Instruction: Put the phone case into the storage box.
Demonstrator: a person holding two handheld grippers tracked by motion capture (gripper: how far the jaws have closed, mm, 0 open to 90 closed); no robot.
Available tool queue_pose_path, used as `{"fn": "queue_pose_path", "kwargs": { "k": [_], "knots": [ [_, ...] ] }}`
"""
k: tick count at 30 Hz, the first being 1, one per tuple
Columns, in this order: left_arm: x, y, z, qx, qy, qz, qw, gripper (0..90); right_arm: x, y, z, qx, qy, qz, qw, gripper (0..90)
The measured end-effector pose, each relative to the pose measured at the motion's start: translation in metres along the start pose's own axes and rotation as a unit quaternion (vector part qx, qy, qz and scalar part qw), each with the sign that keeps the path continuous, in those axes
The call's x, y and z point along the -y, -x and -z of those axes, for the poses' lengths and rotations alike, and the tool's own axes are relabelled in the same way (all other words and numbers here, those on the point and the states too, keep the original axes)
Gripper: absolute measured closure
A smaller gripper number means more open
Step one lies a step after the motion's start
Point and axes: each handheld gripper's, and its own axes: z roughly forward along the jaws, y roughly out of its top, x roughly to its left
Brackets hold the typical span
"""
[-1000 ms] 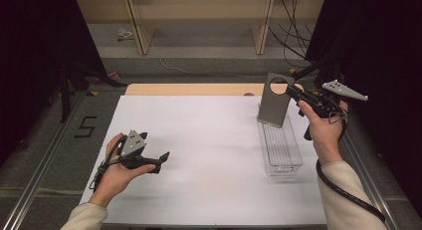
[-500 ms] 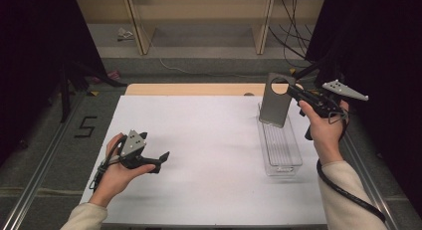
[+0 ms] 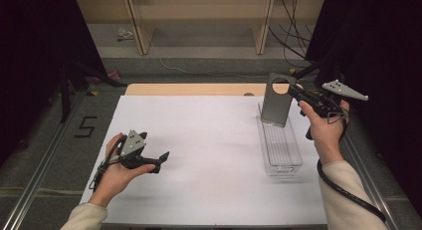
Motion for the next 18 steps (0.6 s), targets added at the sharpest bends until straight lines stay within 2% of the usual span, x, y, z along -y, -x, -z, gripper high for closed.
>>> {"fn": "queue_pose_path", "kwargs": {
  "k": [18],
  "knots": [
    [-0.0001, -0.0002, 0.0002, -0.001, 0.001, 0.001, 1.0000, 1.4, -0.0001, 0.0029, 0.0004, 0.011, 0.002, 0.007, 0.9999, 82.3]
  ]
}}
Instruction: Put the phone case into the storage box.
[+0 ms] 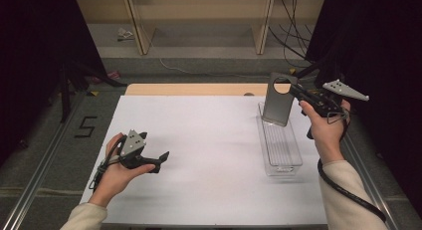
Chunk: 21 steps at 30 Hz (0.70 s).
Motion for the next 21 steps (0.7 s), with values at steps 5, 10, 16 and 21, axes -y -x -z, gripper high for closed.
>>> {"fn": "queue_pose_path", "kwargs": {
  "k": [5, 10, 16, 21],
  "knots": [
    [0.0000, 0.0002, -0.0002, 0.000, 0.000, -0.001, 1.0000, 1.4, -0.0001, 0.0006, -0.0004, 0.003, 0.000, 0.005, 1.0000, 82.4],
    [0.0002, 0.0001, -0.0003, 0.000, -0.001, 0.000, 1.0000, 1.4, -0.0002, 0.0012, -0.0011, 0.006, 0.000, 0.006, 1.0000, 82.3],
    [0.0003, 0.0002, -0.0003, 0.000, -0.001, -0.001, 1.0000, 1.5, -0.0006, 0.0024, -0.0020, 0.011, 0.000, 0.011, 0.9999, 82.3],
    [0.0001, 0.0002, -0.0001, 0.000, 0.000, -0.001, 1.0000, 1.6, -0.0010, 0.0024, -0.0039, 0.013, -0.001, 0.016, 0.9998, 82.4]
  ]
}}
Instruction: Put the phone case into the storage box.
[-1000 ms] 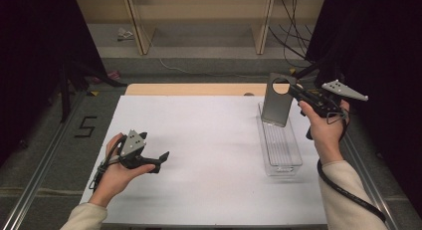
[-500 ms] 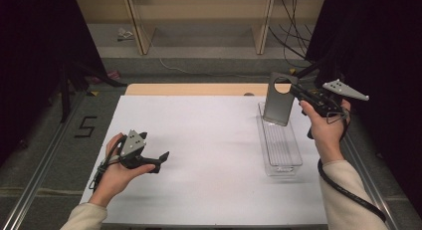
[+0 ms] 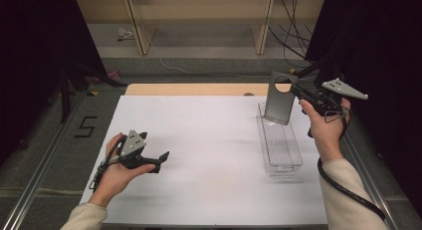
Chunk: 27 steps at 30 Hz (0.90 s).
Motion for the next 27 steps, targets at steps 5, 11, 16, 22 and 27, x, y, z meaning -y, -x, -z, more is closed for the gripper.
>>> {"fn": "queue_pose_path", "kwargs": {
  "k": [5, 11, 16, 22, 27],
  "knots": [
    [0.0002, -0.0001, 0.0001, -0.001, 0.000, 0.000, 1.0000, 1.6, -0.0003, -0.0006, -0.0020, 0.001, -0.001, 0.004, 1.0000, 82.3],
    [0.0002, 0.0000, 0.0001, -0.001, 0.000, 0.001, 1.0000, 1.7, 0.0000, -0.0004, -0.0039, 0.002, -0.003, 0.006, 1.0000, 82.3],
    [0.0002, -0.0001, 0.0002, -0.001, 0.000, 0.000, 1.0000, 1.7, 0.0000, 0.0001, -0.0049, 0.005, -0.003, 0.008, 1.0000, 82.3],
    [0.0002, 0.0000, 0.0002, -0.001, 0.000, 0.000, 1.0000, 1.7, 0.0001, 0.0003, -0.0066, 0.005, -0.003, 0.010, 0.9999, 82.4],
    [0.0003, 0.0002, 0.0000, -0.001, 0.000, 0.000, 1.0000, 1.8, -0.0004, 0.0005, -0.0073, 0.007, -0.004, 0.013, 0.9999, 82.3]
  ]
}}
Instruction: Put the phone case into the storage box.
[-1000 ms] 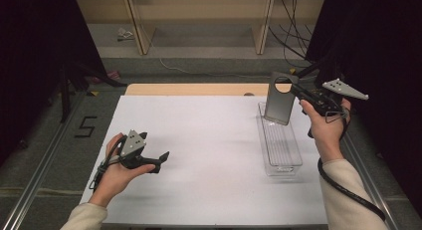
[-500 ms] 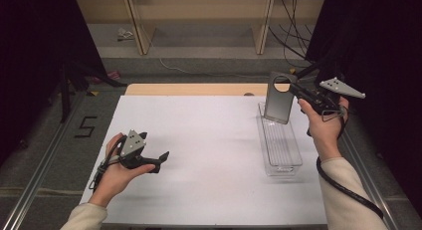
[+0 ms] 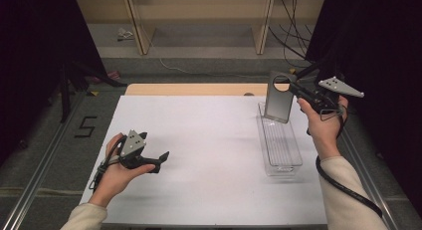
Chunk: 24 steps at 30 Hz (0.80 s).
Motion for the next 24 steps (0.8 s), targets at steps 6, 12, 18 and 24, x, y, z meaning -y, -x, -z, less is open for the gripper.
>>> {"fn": "queue_pose_path", "kwargs": {
  "k": [6, 12, 18, 24],
  "knots": [
    [0.0001, 0.0000, -0.0001, 0.000, 0.000, 0.000, 1.0000, 1.8, 0.0011, 0.0017, -0.0017, 0.003, -0.002, 0.001, 1.0000, 82.3],
    [0.0001, 0.0000, 0.0000, 0.000, 0.000, 0.000, 1.0000, 1.8, 0.0025, 0.0035, -0.0033, 0.005, -0.005, 0.002, 1.0000, 82.3],
    [0.0001, 0.0001, 0.0001, 0.000, 0.000, 0.000, 1.0000, 1.8, 0.0037, 0.0047, -0.0053, 0.007, -0.007, 0.003, 0.9999, 82.3],
    [0.0001, 0.0000, 0.0004, 0.000, 0.000, 0.000, 1.0000, 1.8, 0.0046, 0.0065, -0.0067, 0.010, -0.009, 0.005, 0.9999, 82.4]
  ]
}}
